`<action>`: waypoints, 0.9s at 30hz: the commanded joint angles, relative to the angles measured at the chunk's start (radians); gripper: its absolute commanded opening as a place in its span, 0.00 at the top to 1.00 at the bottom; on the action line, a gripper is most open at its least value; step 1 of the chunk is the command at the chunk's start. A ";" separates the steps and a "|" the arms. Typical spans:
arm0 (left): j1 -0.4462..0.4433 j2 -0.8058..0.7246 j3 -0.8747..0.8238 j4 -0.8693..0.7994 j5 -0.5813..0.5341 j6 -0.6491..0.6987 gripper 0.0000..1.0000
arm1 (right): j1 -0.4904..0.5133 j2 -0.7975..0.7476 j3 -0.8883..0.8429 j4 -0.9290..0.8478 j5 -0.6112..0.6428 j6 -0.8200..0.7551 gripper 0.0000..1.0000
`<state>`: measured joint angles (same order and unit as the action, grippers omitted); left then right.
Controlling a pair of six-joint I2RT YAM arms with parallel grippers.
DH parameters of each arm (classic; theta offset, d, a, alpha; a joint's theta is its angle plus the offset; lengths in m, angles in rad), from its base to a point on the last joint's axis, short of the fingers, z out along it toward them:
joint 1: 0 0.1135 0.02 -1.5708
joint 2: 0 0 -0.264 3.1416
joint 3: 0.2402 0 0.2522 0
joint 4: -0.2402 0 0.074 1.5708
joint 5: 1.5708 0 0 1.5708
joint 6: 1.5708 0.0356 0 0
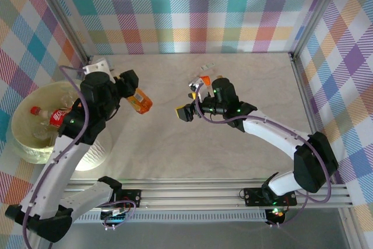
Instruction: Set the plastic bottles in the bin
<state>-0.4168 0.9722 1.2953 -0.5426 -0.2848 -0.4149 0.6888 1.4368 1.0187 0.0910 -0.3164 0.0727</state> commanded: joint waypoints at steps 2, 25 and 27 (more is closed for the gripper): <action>0.004 -0.043 0.112 -0.129 -0.110 0.127 0.47 | 0.000 -0.012 0.012 0.002 0.118 -0.016 0.00; 0.272 0.154 0.386 -0.326 -0.809 0.380 0.46 | -0.002 0.069 0.064 -0.008 0.224 0.022 0.00; 0.363 0.156 0.386 -0.357 -0.785 0.355 0.46 | -0.002 0.072 0.065 -0.013 0.225 0.020 0.00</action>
<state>-0.1398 1.1591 1.6726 -0.8642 -1.0218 -0.0483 0.6888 1.4982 1.0523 0.0856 -0.1009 0.0891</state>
